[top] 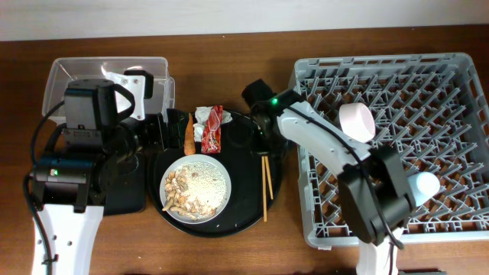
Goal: Sort waste into correct bins and load items into the dishwasher rack
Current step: 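Reach the right gripper to the chopsticks on the black tray, then grasp the chopsticks with the right gripper and lift them, then drop the chopsticks into the rack's left side and withdraw right gripper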
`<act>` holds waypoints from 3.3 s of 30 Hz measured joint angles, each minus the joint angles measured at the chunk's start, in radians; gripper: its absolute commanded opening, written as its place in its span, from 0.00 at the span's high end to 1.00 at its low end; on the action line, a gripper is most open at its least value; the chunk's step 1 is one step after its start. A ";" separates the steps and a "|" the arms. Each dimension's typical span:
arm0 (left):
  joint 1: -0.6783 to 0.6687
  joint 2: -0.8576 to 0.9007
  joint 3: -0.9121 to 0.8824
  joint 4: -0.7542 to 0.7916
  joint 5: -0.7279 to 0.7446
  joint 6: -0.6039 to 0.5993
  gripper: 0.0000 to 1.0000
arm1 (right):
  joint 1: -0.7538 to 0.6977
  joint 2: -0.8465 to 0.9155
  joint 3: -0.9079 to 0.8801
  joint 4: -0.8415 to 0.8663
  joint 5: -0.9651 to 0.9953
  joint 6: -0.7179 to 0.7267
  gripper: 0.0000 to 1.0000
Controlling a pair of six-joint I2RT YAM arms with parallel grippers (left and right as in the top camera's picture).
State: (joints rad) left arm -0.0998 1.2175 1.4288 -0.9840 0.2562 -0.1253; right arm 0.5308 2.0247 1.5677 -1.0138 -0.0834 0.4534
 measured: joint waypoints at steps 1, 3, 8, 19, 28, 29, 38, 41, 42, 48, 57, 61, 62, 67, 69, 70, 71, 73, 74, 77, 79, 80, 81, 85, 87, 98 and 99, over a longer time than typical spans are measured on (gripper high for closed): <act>0.000 0.000 0.000 0.000 0.000 0.000 0.01 | 0.000 -0.011 0.002 0.000 0.000 -0.003 0.96; 0.000 0.000 0.000 0.000 0.000 0.000 0.01 | 0.000 -0.041 0.002 -0.005 0.003 -0.014 0.96; 0.000 0.000 0.000 0.000 0.000 0.000 0.01 | -0.028 -0.127 0.002 -0.039 0.056 -0.025 0.96; 0.000 0.000 0.000 0.000 0.000 0.000 0.01 | -0.255 -0.281 0.008 -0.107 0.128 -0.185 0.93; 0.000 0.000 0.000 0.000 0.000 0.000 0.01 | -0.232 -0.203 -0.015 -0.104 0.137 -0.214 0.50; 0.000 0.000 0.000 0.000 0.000 0.000 0.01 | -0.216 -0.206 -0.015 -0.098 0.119 -0.214 0.50; 0.000 0.000 0.000 0.000 0.000 0.000 0.01 | 0.034 -0.217 -0.015 -0.013 0.026 -0.129 0.53; 0.000 0.000 0.000 0.000 0.000 0.000 0.01 | 0.058 -0.168 -0.015 -0.010 0.027 -0.053 0.53; 0.000 0.000 0.000 0.000 0.000 0.000 0.01 | 0.058 -0.139 -0.015 -0.010 0.032 -0.033 0.53; 0.000 0.000 0.000 0.000 0.000 0.000 0.01 | 0.048 0.060 -0.015 -0.031 -0.015 0.017 0.56; 0.000 0.000 0.000 0.000 0.000 0.000 0.01 | 0.047 0.122 -0.015 -0.044 -0.037 0.029 0.96; 0.000 0.000 0.000 0.000 0.000 0.000 0.01 | 0.047 0.122 -0.015 -0.045 -0.050 0.036 0.96; 0.000 0.000 0.000 0.000 0.000 0.000 0.01 | 0.047 0.122 -0.015 -0.046 -0.050 0.036 0.96; 0.000 0.000 0.000 0.000 0.000 0.000 0.01 | 0.039 0.103 -0.005 -0.076 -0.053 -0.017 0.96; 0.000 0.000 0.000 0.000 0.000 0.000 0.01 | 0.027 0.047 0.011 -0.076 -0.055 -0.056 0.96; 0.000 0.000 0.000 0.000 0.000 0.000 0.01 | 0.020 0.018 0.019 -0.076 -0.053 -0.066 0.96; 0.000 0.000 0.000 0.000 0.000 0.000 0.01 | 0.008 -0.031 0.028 -0.073 -0.050 -0.076 0.96; 0.000 0.000 0.000 0.000 0.000 0.000 0.01 | -0.034 -0.140 0.049 -0.071 -0.027 -0.092 0.96; 0.000 0.000 0.000 0.000 0.000 0.000 0.01 | -0.078 -0.216 0.065 -0.071 0.001 -0.097 0.96; 0.000 0.000 0.000 0.000 0.000 0.000 0.01 | -0.179 -0.299 0.086 -0.072 0.042 -0.119 0.96; 0.000 0.000 0.000 0.000 0.000 0.000 0.01 | -0.261 -0.293 0.082 -0.082 0.068 -0.159 0.96; 0.000 0.000 0.000 0.000 0.000 0.000 0.01 | -0.274 -0.285 0.078 -0.085 0.069 -0.170 0.95; 0.000 0.000 0.000 0.000 0.000 0.000 0.01 | -0.287 -0.270 0.067 -0.088 0.076 -0.182 0.96; 0.000 0.000 0.000 0.000 0.000 0.000 0.01 | -0.298 -0.188 0.031 -0.091 0.084 -0.232 0.71; 0.000 0.000 0.000 0.000 0.000 0.000 0.01 | -0.298 -0.180 0.028 -0.083 0.087 -0.245 0.65; 0.000 0.000 0.000 0.000 0.000 0.000 0.01 | -0.226 -0.423 0.046 -0.108 0.062 -0.260 0.02; 0.000 0.000 0.000 0.000 0.000 0.000 0.01 | -0.196 -0.472 0.050 -0.108 0.058 -0.258 0.02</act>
State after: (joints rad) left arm -0.0998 1.2175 1.4288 -0.9836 0.2562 -0.1253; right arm 0.3351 1.5532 1.6180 -1.1221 -0.0254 0.1955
